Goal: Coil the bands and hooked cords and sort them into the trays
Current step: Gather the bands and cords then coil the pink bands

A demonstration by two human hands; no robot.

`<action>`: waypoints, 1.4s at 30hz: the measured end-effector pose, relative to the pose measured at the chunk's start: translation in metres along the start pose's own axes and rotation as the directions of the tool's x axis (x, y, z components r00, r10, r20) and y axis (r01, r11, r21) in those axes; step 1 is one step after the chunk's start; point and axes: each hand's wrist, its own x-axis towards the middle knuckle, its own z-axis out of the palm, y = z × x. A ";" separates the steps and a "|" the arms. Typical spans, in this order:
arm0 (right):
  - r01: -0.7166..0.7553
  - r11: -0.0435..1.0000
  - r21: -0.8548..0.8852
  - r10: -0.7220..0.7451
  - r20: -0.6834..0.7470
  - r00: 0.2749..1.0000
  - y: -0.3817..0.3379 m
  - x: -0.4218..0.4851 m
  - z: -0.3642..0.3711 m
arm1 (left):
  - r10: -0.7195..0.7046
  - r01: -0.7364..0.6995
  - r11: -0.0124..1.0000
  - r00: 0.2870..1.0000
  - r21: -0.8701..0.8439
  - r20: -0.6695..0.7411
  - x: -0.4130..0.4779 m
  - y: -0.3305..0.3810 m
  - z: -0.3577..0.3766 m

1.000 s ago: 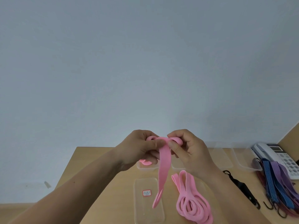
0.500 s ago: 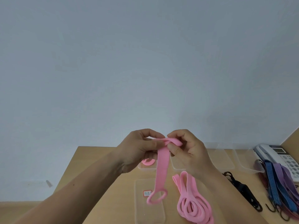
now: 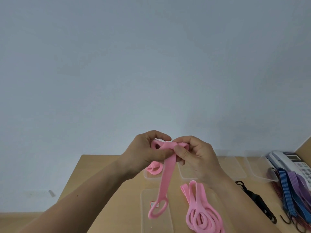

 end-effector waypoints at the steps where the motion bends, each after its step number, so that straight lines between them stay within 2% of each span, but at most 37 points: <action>1: 0.007 1.000 -0.006 -0.007 0.000 1.000 0.000 0.000 -0.001 | -0.040 0.041 0.999 0.999 -0.012 0.019 0.000 0.001 -0.001; 6: 0.066 0.991 -0.115 -0.066 0.004 0.998 0.004 -0.001 0.001 | -0.159 0.163 0.985 0.985 -0.062 0.071 -0.002 0.000 -0.002; 11: 0.168 0.956 -0.241 -0.173 0.002 0.985 0.002 -0.004 0.003 | -0.190 0.204 0.969 0.976 -0.140 0.106 -0.002 0.004 -0.001; 15: 0.140 0.976 -0.169 -0.142 0.001 0.990 0.002 -0.006 0.006 | -0.165 0.170 0.975 0.985 -0.145 0.041 -0.001 0.001 0.001; 19: 0.086 0.993 -0.083 -0.087 -0.001 0.996 0.005 -0.009 0.005 | -0.131 0.137 0.979 0.990 -0.149 0.046 -0.002 -0.002 0.000; 23: -0.035 0.998 0.058 0.034 0.015 0.999 0.001 -0.009 0.004 | -0.037 0.038 0.999 0.999 -0.011 0.028 -0.002 -0.007 -0.003; 26: -0.131 0.990 0.050 0.130 0.025 0.991 0.000 -0.006 0.002 | 0.030 -0.031 0.997 0.999 0.065 0.030 -0.004 -0.008 -0.002; 29: -0.127 0.990 0.057 0.124 0.045 0.991 0.000 -0.005 0.002 | 0.044 -0.045 0.998 0.999 0.051 0.023 -0.005 -0.007 0.000; 34: -0.026 1.000 -0.015 0.026 -0.040 0.999 0.002 -0.005 0.005 | -0.075 0.078 0.994 0.996 -0.080 0.044 -0.005 -0.006 -0.002; 42: 0.026 0.994 -0.109 -0.027 0.000 1.000 0.012 -0.011 0.009 | -0.205 0.224 0.968 0.965 -0.111 0.161 -0.006 0.003 -0.012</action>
